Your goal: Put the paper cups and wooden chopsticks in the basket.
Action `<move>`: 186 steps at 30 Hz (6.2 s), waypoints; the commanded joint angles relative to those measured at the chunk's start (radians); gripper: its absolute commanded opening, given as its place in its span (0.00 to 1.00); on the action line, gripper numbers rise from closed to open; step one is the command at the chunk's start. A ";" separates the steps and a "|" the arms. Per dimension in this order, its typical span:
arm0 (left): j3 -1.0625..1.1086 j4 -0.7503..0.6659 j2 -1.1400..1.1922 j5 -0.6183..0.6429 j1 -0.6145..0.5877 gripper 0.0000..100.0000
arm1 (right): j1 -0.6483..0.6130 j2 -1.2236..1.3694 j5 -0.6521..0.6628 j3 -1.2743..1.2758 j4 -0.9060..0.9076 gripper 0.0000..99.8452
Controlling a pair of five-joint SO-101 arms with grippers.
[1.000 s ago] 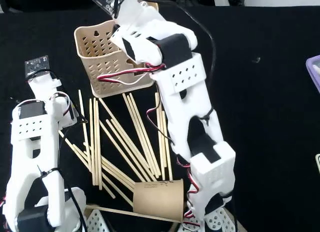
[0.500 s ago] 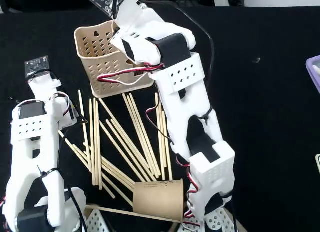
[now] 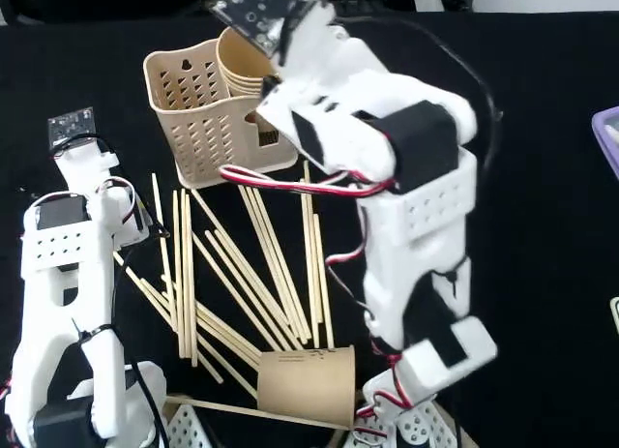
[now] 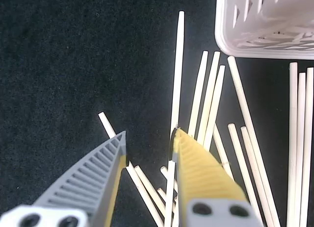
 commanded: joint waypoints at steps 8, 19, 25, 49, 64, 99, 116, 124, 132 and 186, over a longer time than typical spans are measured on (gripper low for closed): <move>-0.010 -0.011 -0.034 0.008 -0.010 0.16 | 0.084 -0.622 0.199 0.865 0.002 0.18; -0.157 0.270 -0.034 -0.169 0.246 0.16 | 0.505 -1.150 0.402 1.799 -0.423 0.18; -0.275 0.427 -0.025 -0.261 0.522 0.16 | 0.758 -1.257 0.486 1.963 -0.493 0.18; -0.328 0.459 -0.025 0.282 1.326 0.23 | 1.499 -1.268 0.252 2.161 -0.736 0.18; -0.252 0.269 -0.021 0.347 1.357 0.24 | 1.393 -0.751 -0.265 1.782 -0.543 0.18; -0.074 0.384 -0.034 0.130 1.290 0.05 | 1.386 -0.440 -0.311 1.554 -0.529 0.18; -0.869 0.674 -0.034 -0.170 0.854 0.03 | 1.108 -0.440 -0.361 1.595 -0.522 0.18; -1.196 0.503 -0.034 -0.146 0.671 0.03 | 0.864 -0.440 -0.381 1.698 -0.545 0.18; -1.084 -0.026 -0.023 0.107 0.578 0.03 | 0.647 -0.440 -0.377 1.888 -0.806 0.18; -0.572 -0.064 -0.087 0.331 0.216 0.16 | 0.632 -0.636 -0.370 2.043 -0.882 0.04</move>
